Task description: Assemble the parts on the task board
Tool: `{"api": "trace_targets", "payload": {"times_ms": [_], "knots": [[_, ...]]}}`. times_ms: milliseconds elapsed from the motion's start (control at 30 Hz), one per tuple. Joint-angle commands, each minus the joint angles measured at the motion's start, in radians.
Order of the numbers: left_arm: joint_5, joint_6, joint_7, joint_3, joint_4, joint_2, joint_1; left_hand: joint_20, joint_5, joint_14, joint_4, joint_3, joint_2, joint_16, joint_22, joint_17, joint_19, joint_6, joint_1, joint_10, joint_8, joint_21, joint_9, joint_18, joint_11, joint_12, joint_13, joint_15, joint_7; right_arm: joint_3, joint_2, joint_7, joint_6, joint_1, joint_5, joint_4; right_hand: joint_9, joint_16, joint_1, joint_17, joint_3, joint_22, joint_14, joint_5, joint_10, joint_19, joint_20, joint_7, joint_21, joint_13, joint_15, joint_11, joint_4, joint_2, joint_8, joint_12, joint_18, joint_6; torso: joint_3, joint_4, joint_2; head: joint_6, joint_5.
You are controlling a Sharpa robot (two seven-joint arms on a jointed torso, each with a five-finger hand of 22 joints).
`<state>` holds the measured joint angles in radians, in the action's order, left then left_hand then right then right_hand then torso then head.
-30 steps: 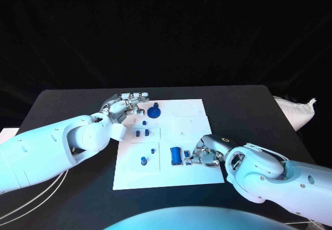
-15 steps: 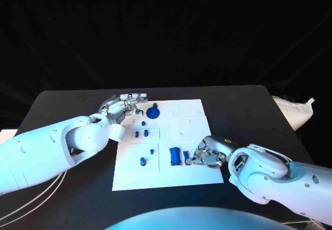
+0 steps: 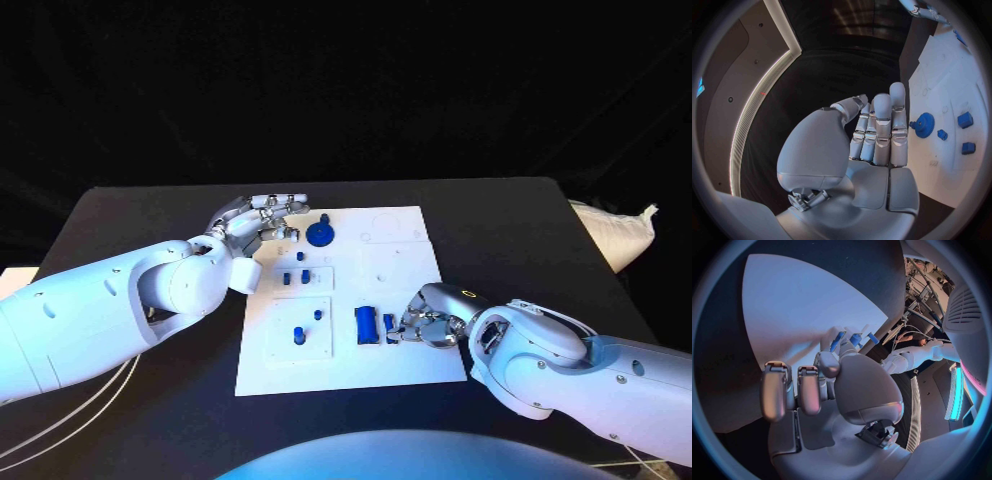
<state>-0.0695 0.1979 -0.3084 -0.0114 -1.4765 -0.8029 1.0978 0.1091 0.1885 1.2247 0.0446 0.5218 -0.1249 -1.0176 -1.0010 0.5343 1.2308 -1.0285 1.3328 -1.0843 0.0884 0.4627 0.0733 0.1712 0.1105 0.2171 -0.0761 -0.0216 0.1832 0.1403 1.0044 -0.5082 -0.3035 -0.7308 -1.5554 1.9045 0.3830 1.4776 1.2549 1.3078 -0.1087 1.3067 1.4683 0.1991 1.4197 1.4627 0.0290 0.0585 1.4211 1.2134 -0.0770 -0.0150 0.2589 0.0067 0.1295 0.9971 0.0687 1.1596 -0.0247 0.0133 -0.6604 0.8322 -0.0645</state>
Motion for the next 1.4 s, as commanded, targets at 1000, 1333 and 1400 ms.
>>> {"api": "trace_targets", "payload": {"times_ms": [1000, 1333, 1400], "knots": [[-0.024, -0.009, -0.045, 0.000, 0.066, 0.025, -0.004, 0.051, -0.066, -0.237, -0.094, -0.130, 0.009, 0.207, 0.127, -0.126, -0.194, 0.023, -0.101, 0.073, 0.011, -0.187, -0.002, 0.000, 0.033, 0.008, 0.007, -0.048, 0.014, 0.001, -0.041, 0.604, -0.180, -0.133, 0.883, -0.243, -0.011, -0.661, 0.183, -0.631, 0.002, -0.750, -0.132, 0.072, -0.289, -0.307, 0.042, 0.074, -0.594, -0.394, 0.047, 0.059, -0.044, 0.083, -0.059, -0.561, 0.116, -0.153, -0.0034, 0.0149, 0.060, -0.049, -0.009], [-0.068, 0.003, -0.115, 0.000, 0.212, 0.111, -0.032, 0.079, -0.053, -0.183, -0.114, -0.199, 0.059, 0.534, 0.348, -0.298, -0.206, -0.021, -0.020, 0.036, 0.030, -0.351, -0.002, 0.012, 0.021, 0.002, 0.012, -0.059, -0.004, 0.001, -0.189, 0.782, -0.111, -0.190, 1.242, -0.529, -0.037, -0.961, 0.259, -0.779, 0.030, -0.921, -0.184, 0.040, -0.369, -0.315, 0.076, 0.113, -0.842, -0.617, 0.086, 0.103, -0.083, 0.084, -0.058, -0.702, 0.116, -0.213, -0.0065, 0.0244, 0.131, -0.103, -0.012], [-0.072, 0.010, -0.119, 0.001, 0.247, 0.136, -0.037, 0.084, -0.052, -0.173, -0.115, -0.198, 0.060, 0.577, 0.372, -0.311, -0.213, -0.022, -0.011, 0.032, 0.026, -0.368, -0.003, 0.011, 0.022, -0.007, 0.012, -0.063, -0.005, 0.001, -0.218, 0.798, -0.096, -0.193, 1.310, -0.580, -0.048, -1.021, 0.290, -0.810, 0.052, -0.950, -0.206, 0.036, -0.369, -0.328, 0.081, 0.117, -0.886, -0.674, 0.093, 0.110, -0.099, 0.083, -0.061, -0.741, 0.115, -0.211, -0.0073, 0.0259, 0.140, -0.103, -0.010]]}}
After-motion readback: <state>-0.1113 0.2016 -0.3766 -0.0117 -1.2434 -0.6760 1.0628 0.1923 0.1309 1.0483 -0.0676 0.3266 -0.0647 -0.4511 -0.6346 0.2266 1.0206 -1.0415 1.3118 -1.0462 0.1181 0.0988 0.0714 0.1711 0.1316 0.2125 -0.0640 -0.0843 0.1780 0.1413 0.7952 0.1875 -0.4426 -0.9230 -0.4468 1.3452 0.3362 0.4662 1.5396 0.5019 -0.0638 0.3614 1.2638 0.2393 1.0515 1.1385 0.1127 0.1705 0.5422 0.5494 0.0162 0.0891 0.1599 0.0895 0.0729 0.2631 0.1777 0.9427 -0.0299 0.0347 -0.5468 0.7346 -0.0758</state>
